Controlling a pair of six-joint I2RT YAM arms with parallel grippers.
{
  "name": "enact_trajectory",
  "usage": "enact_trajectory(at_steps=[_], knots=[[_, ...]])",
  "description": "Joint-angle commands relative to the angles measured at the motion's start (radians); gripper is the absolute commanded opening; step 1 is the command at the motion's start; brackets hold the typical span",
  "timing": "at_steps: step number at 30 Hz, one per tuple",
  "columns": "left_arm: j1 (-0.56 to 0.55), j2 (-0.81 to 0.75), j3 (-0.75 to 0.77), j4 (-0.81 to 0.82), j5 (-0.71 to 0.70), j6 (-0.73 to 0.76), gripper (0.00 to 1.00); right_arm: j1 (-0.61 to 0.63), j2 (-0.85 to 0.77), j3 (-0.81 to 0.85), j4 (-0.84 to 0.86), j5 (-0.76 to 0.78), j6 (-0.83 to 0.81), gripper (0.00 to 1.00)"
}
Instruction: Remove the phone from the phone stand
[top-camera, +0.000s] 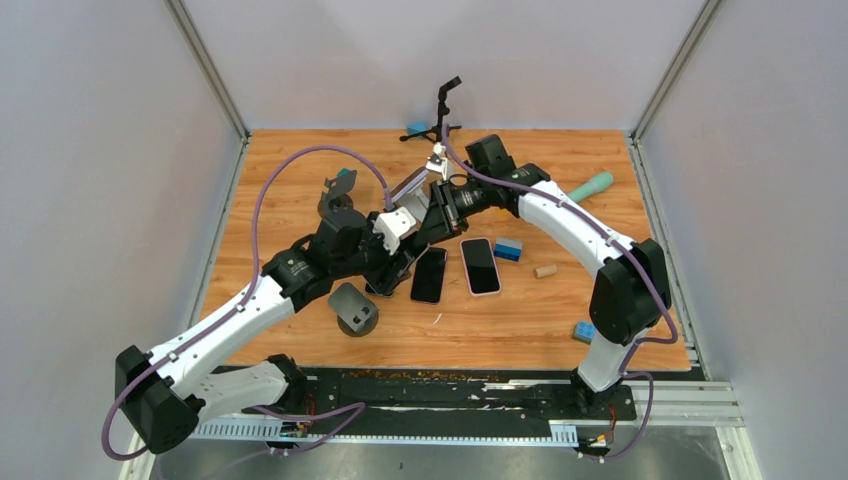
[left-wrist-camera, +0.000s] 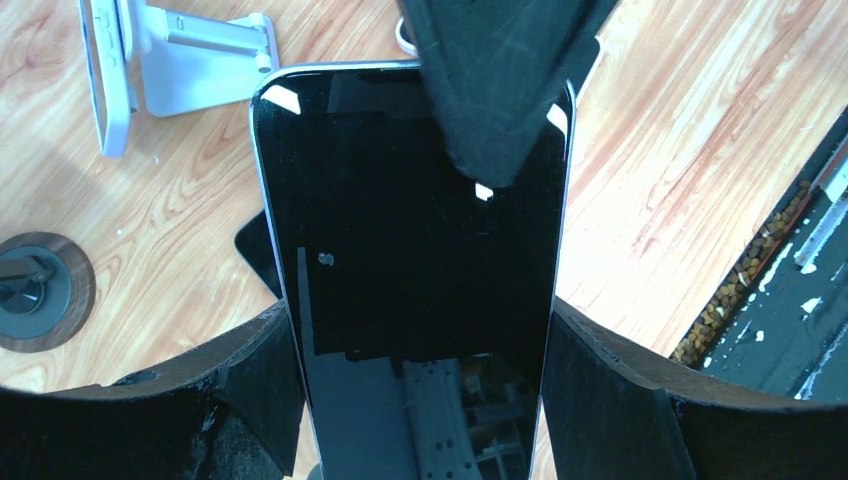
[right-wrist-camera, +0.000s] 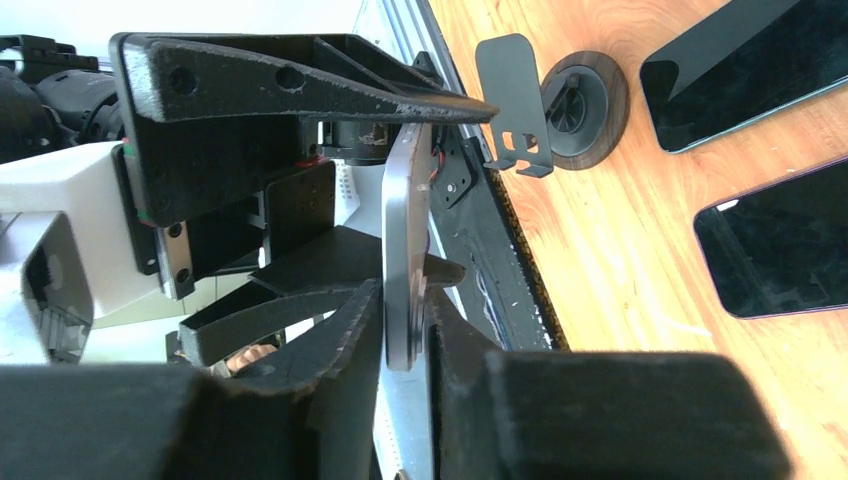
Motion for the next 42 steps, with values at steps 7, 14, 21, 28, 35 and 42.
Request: enact_trajectory(at_steps=[7, 14, 21, 28, 35, 42], knots=[[0.003, -0.011, 0.026, 0.03, -0.048, -0.041, 0.06, -0.042, -0.053, 0.002, 0.024, 0.041, -0.002, 0.52], [0.001, -0.02, -0.003, 0.061, -0.031, -0.094, 0.0, -0.121, -0.204, -0.04, 0.0, 0.41, -0.025, 0.62], [-0.082, 0.017, -0.04, 0.119, -0.051, -0.159, 0.01, -0.147, -0.411, -0.164, -0.005, 0.751, -0.048, 0.63], [-0.207, 0.085, -0.102, 0.218, -0.118, -0.235, 0.01, -0.152, -0.537, -0.294, 0.024, 0.867, -0.029, 0.64], [-0.354, 0.204, -0.191, 0.307, -0.149, -0.299, 0.01, -0.16, -0.591, -0.388, 0.039, 0.904, -0.026, 0.65], [-0.401, 0.314, -0.233, 0.391, -0.148, -0.319, 0.06, -0.161, -0.608, -0.431, 0.055, 0.921, -0.008, 0.65]])
